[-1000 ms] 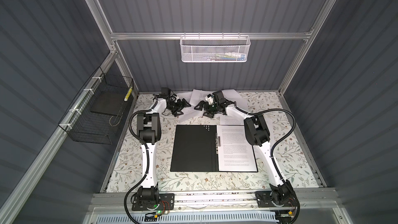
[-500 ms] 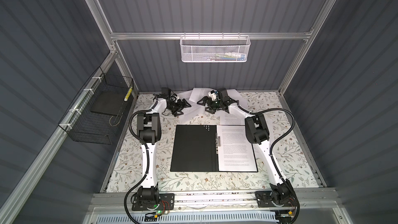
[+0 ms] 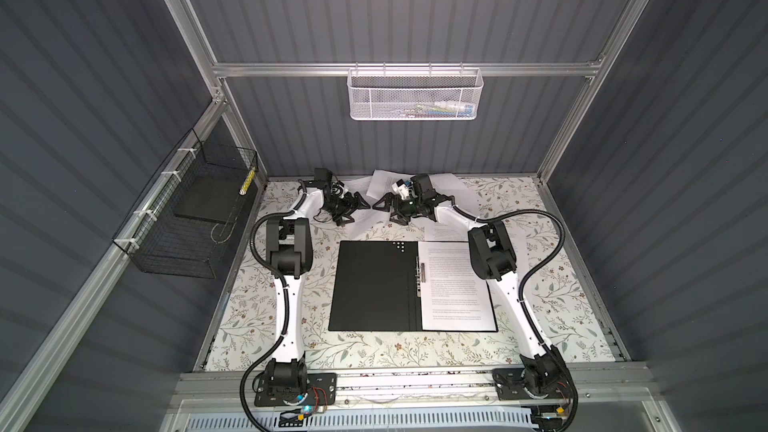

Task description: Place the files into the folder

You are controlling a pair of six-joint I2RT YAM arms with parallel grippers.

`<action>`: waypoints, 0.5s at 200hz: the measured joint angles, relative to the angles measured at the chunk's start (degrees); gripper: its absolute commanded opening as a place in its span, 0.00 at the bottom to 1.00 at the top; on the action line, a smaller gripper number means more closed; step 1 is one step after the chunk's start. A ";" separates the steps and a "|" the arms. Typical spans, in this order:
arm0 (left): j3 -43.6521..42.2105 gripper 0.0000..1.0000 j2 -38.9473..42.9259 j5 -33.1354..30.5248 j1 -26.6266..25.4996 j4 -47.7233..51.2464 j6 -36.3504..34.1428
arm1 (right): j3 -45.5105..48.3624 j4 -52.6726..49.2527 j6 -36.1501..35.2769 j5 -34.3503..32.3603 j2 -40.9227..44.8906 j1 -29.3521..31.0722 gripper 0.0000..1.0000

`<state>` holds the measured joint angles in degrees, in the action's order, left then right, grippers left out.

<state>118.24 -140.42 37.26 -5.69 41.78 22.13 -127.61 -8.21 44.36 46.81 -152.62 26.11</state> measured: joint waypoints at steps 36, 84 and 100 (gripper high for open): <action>-4.55 0.91 3.06 -2.14 -0.31 0.44 -2.71 | -7.30 0.15 0.66 1.51 -3.41 -2.45 0.99; -7.74 0.91 5.29 -3.80 -0.39 1.09 -4.63 | -9.44 1.88 2.82 3.26 -6.32 -2.89 0.98; -7.74 0.91 5.29 -3.85 -0.52 1.09 -4.66 | -9.35 1.84 3.06 3.93 -6.75 -2.43 0.96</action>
<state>110.50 -135.13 33.41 -6.22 42.87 17.47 -136.97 -6.37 47.42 50.74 -159.37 23.68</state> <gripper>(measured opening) 0.911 0.969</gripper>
